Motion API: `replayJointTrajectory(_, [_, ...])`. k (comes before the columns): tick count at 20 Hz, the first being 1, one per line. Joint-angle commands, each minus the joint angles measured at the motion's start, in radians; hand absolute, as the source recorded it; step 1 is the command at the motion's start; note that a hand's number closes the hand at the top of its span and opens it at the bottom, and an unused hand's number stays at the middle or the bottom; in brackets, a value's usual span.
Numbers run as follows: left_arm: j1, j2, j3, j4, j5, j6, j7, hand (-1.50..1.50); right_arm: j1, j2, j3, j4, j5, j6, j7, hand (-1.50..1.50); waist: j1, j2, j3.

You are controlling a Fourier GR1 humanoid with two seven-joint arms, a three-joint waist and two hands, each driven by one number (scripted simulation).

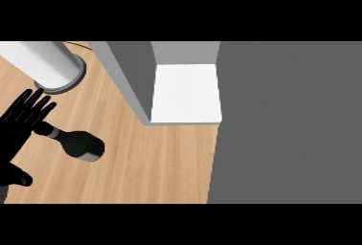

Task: Pick up the wine, place it into the cabinet and close the cabinet

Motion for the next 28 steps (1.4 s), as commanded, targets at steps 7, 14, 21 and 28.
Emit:
replayJointTrajectory(7, [-0.091, 0.029, -0.043, 0.416, -0.322, -0.030, -0.398, -1.50, 0.062, 0.015, 0.013, -0.035, -0.013, 0.034, -0.050, -1.50, -0.002, 0.001, 0.000])
replayJointTrajectory(14, [-0.135, 0.066, -0.097, 0.609, -0.408, -0.043, -0.579, -1.50, 0.005, 0.018, 0.011, -0.050, -0.035, 0.022, -0.004, -1.50, -0.012, 0.005, -0.003])
replayJointTrajectory(21, [-0.153, 0.049, -0.155, 0.728, -0.465, 0.005, -0.699, -1.50, -0.025, 0.030, 0.019, -0.037, 0.001, 0.001, 0.021, -1.50, -0.017, 0.007, -0.004])
replayJointTrajectory(28, [-0.168, 0.014, -0.184, 0.800, -0.455, -0.004, -0.721, -1.50, -0.002, 0.018, -0.021, -0.047, -0.055, 0.024, 0.020, -1.50, -0.021, 0.006, -0.003])
